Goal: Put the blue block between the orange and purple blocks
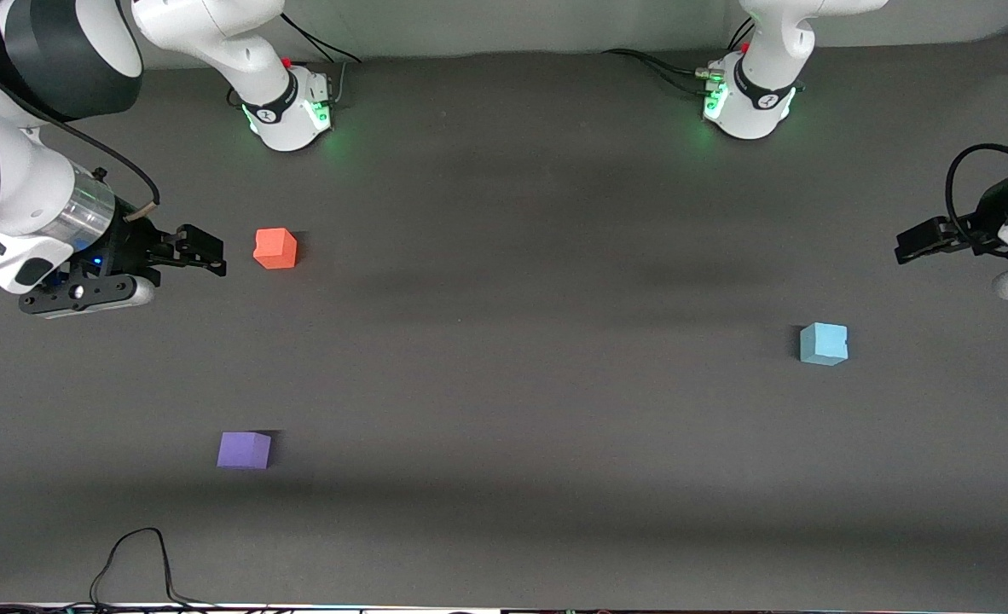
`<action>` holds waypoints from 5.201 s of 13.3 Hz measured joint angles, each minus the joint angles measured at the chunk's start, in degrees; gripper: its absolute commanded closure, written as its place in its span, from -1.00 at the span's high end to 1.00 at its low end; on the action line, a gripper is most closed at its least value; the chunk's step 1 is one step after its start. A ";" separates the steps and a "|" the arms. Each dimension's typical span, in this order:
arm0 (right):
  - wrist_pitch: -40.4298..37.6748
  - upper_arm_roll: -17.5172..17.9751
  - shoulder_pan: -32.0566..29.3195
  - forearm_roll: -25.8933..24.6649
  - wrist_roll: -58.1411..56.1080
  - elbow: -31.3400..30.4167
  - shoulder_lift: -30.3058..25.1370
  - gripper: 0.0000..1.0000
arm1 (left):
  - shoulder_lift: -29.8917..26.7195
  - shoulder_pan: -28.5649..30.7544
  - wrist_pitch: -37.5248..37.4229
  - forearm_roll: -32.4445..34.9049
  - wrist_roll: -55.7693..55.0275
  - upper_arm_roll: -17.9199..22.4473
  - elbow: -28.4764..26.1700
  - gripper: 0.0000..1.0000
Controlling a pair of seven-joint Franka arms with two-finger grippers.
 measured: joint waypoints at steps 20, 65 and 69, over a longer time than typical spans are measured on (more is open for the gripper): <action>0.01 -0.28 -0.07 0.00 0.00 0.49 -0.01 1.00 | 17.73 4.63 31.20 1.91 6.98 0.34 -17.84 1.00; -0.46 -0.76 -0.11 0.00 0.00 1.95 0.55 1.00 | 25.41 -22.73 24.54 -2.30 -52.44 -28.46 3.12 -0.36; -0.41 -0.50 0.07 0.66 0.00 2.31 0.59 1.00 | 33.54 -22.76 28.30 3.97 -52.44 -28.12 3.37 -0.36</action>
